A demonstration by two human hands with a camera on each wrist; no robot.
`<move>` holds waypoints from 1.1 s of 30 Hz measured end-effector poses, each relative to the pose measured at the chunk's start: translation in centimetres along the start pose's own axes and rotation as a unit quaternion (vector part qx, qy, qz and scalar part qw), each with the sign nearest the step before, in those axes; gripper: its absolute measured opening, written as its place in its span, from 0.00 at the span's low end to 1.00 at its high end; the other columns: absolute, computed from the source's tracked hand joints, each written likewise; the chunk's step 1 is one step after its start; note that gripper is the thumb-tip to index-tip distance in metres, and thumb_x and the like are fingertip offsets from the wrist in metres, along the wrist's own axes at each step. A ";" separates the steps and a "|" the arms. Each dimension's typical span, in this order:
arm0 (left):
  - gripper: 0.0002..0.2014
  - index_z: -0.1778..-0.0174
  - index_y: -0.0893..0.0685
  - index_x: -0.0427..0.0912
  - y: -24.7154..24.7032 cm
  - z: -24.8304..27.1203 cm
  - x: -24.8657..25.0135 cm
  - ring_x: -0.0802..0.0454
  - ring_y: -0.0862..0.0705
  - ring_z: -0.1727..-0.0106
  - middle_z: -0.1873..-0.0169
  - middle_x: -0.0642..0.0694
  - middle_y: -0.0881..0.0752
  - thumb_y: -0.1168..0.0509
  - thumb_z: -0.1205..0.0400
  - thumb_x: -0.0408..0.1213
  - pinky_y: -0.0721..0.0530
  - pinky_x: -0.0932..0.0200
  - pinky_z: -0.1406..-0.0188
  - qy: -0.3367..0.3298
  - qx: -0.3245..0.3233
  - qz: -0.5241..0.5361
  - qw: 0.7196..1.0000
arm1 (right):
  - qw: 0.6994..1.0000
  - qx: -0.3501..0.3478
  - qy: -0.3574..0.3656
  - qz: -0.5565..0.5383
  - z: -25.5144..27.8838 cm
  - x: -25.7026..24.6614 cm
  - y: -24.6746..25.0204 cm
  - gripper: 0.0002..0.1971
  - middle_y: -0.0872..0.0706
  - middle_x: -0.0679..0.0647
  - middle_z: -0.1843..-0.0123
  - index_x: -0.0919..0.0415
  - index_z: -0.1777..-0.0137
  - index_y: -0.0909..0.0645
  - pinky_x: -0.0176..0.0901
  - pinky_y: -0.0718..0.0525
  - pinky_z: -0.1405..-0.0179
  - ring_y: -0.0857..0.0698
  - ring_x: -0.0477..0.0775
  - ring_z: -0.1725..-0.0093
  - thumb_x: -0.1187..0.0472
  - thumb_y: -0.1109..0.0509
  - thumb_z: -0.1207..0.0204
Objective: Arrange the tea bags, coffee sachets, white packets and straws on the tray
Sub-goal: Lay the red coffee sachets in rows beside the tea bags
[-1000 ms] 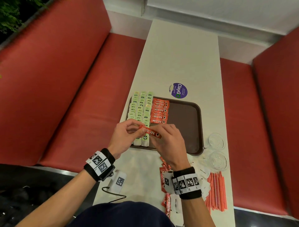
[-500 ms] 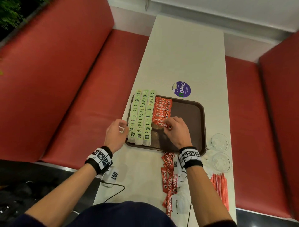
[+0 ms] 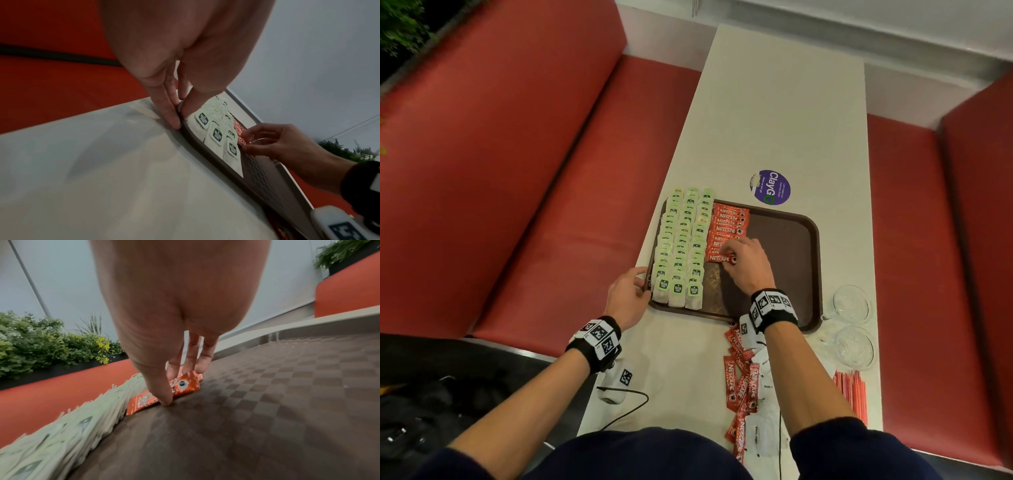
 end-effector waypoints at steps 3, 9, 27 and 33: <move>0.25 0.22 0.17 0.43 0.1 0.2 0.2 0.50 0.11 0.55 0.52 0.49 0.12 0.28 0.16 0.24 0.18 0.64 0.49 0.003 0.001 0.007 1.000 | 1.000 0.003 -0.009 -0.015 0.1 0.1 0.2 0.12 0.11 0.50 0.38 0.50 0.40 0.11 0.55 0.16 0.36 0.19 0.56 0.38 0.60 0.17 0.20; 0.25 0.22 0.16 0.43 0.1 0.3 0.4 0.48 0.10 0.54 0.53 0.49 0.12 0.28 0.16 0.24 0.21 0.72 0.55 0.004 0.002 0.006 1.000 | 0.999 -0.003 -0.025 -0.025 0.1 0.2 0.3 0.12 0.11 0.50 0.37 0.50 0.40 0.10 0.57 0.16 0.34 0.19 0.56 0.37 0.60 0.16 0.21; 0.06 0.43 0.14 0.48 -3.8 7.3 7.1 0.55 0.17 0.45 0.47 0.54 0.15 0.32 0.11 0.32 0.13 0.50 0.41 -0.334 -0.093 -0.049 0.937 | 0.974 0.056 -0.169 -0.140 18.7 -0.7 5.7 0.02 0.08 0.41 0.54 0.52 0.46 0.08 0.37 0.11 0.51 0.12 0.36 0.55 0.55 0.22 0.14; 0.20 0.19 0.23 0.44 -11.2 8.7 9.2 0.43 0.21 0.32 0.25 0.46 0.23 0.34 0.09 0.37 0.16 0.46 0.35 -0.431 -0.223 -0.259 0.835 | 0.961 -0.049 -0.270 -0.039 24.1 -0.8 0.7 0.23 0.10 0.51 0.49 0.53 0.43 0.14 0.50 0.18 0.51 0.12 0.56 0.45 0.35 0.21 0.22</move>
Point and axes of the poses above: each hand's wrist, its own z-axis away from the middle knuckle, its own y-axis out of the back of the hand, x = y × z, the point moved 2 cm from there along -z, towards the middle knuckle
